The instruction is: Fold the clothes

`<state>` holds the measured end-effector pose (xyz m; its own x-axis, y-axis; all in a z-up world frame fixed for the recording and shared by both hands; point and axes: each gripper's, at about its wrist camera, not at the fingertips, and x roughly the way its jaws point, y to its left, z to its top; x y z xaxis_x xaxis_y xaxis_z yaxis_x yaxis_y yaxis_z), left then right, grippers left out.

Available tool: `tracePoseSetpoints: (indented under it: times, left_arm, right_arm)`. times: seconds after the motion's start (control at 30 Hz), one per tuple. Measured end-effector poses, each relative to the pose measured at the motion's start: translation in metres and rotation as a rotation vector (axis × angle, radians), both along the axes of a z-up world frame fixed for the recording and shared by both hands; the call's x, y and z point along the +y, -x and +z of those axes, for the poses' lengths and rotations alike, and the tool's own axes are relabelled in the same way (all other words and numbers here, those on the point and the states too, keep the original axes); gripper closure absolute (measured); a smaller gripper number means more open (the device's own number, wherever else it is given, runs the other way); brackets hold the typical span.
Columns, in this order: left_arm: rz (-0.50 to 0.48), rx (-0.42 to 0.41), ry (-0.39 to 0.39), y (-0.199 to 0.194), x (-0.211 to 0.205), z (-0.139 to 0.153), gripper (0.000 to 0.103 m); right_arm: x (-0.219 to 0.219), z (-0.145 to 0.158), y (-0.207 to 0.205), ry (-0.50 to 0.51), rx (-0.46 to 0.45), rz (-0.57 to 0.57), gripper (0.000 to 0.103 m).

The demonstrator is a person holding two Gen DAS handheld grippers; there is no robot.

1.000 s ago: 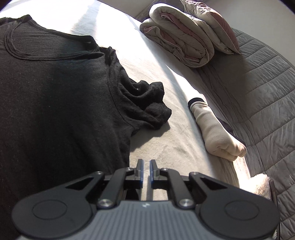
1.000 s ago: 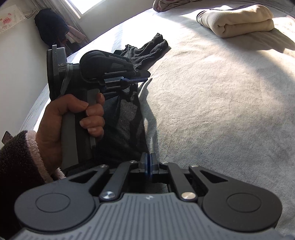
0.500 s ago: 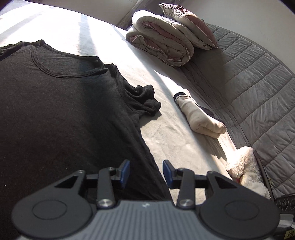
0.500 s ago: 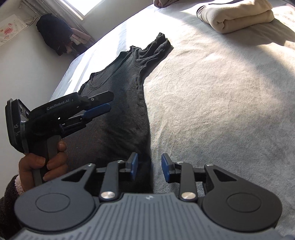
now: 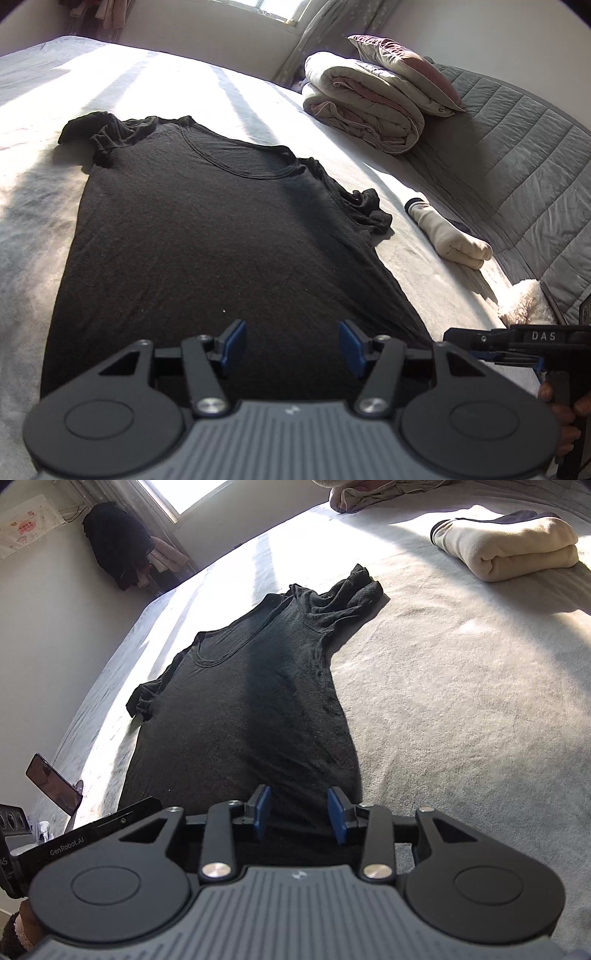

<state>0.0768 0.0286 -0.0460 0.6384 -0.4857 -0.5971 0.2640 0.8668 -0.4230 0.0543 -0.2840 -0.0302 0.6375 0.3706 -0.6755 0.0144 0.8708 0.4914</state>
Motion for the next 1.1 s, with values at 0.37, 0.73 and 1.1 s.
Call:
tracePoseSetpoints:
  times: [0.37, 0.73, 1.1]
  left_arm:
    - [0.228, 0.04, 0.076, -0.007, 0.104, -0.019, 0.047]
    - [0.184, 0.084, 0.142, -0.003, 0.14, -0.035, 0.06]
    - [0.119, 0.115, 0.267, 0.001, 0.138, -0.038, 0.073]
  right_arm:
    - [0.09, -0.015, -0.043, 0.063, 0.01, 0.13, 0.061]
    - [0.165, -0.001, -0.077, 0.066, -0.003, 0.304, 0.061]
    - [0.267, 0.008, -0.137, -0.04, 0.026, 0.486, 0.061]
